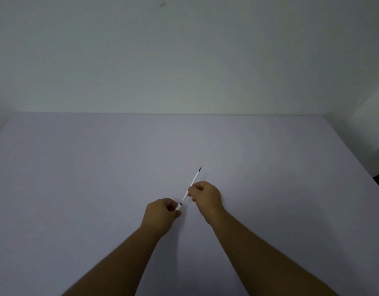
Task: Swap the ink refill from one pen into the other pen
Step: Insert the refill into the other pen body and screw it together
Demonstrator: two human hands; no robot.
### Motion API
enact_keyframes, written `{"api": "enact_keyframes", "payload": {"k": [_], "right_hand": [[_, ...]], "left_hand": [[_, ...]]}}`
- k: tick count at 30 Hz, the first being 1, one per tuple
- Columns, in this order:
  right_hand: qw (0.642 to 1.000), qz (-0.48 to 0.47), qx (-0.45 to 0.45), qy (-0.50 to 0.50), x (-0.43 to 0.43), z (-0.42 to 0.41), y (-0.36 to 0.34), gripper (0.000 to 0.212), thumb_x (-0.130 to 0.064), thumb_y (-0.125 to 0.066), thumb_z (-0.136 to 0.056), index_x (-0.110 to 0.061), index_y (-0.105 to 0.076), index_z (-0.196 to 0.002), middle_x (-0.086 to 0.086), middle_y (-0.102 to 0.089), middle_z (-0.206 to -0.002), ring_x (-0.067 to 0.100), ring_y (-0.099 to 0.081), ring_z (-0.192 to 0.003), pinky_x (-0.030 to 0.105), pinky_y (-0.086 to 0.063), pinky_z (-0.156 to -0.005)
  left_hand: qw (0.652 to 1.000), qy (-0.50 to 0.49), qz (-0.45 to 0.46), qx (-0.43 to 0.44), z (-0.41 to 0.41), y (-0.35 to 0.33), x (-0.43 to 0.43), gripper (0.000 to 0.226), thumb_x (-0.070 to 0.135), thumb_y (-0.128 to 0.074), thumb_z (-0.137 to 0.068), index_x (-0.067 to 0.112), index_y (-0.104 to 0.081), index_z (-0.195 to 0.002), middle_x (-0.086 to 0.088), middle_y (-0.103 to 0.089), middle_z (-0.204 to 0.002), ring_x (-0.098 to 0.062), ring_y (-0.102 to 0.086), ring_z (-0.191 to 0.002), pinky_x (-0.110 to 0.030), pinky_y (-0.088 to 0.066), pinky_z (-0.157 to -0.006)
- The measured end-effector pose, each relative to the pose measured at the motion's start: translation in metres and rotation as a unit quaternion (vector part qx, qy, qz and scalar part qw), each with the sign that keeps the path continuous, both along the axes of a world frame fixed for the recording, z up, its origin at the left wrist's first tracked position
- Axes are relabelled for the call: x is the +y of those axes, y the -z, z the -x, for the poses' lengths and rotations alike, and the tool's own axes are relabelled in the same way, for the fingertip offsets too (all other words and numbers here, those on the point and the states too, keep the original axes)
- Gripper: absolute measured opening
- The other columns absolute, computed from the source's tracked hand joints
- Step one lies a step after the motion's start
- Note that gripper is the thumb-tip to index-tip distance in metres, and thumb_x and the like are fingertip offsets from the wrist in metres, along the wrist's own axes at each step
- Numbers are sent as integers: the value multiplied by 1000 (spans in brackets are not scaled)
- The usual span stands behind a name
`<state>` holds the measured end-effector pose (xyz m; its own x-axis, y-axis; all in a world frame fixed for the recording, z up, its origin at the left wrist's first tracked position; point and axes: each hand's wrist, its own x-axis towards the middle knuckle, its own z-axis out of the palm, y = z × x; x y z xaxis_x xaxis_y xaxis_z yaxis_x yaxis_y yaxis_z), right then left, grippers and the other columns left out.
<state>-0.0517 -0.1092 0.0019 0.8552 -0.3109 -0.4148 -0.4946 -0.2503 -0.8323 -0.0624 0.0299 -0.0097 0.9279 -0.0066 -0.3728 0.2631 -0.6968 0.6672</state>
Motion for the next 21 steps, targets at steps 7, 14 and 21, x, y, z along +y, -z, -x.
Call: {"api": "enact_keyframes", "payload": {"k": [7,14,21], "right_hand": [[998,-57,-14,0,-9,10,-5,12,-20,-62,-80,-18,-67,-70,14,-72,-86,13,-53,-65,26,-46,-59],[997,-68,-23,-39,-15,15,-2,10,-26,-67,-77,-21,-68,-69,9,-65,-74,15,-54,-70,27,-46,-64],[995,-81,-66,3,-25,5,-9,20,-29,-64,-84,-11,-68,-76,1,-64,-73,16,-57,-75,25,-46,-69]], "left_hand": [[1000,1,31,5,2,-10,-8,21,22,-72,-80,12,-70,-98,9,-58,-73,-7,-54,-59,-18,-46,-54],[999,5,49,0,1,-16,-14,12,22,-72,-80,16,-69,-90,10,-59,-69,-7,-54,-59,-23,-52,-61],[999,21,33,-15,1,-19,-19,10,22,-71,-81,16,-70,-89,6,-60,-75,-2,-49,-60,-11,-33,-52]]}}
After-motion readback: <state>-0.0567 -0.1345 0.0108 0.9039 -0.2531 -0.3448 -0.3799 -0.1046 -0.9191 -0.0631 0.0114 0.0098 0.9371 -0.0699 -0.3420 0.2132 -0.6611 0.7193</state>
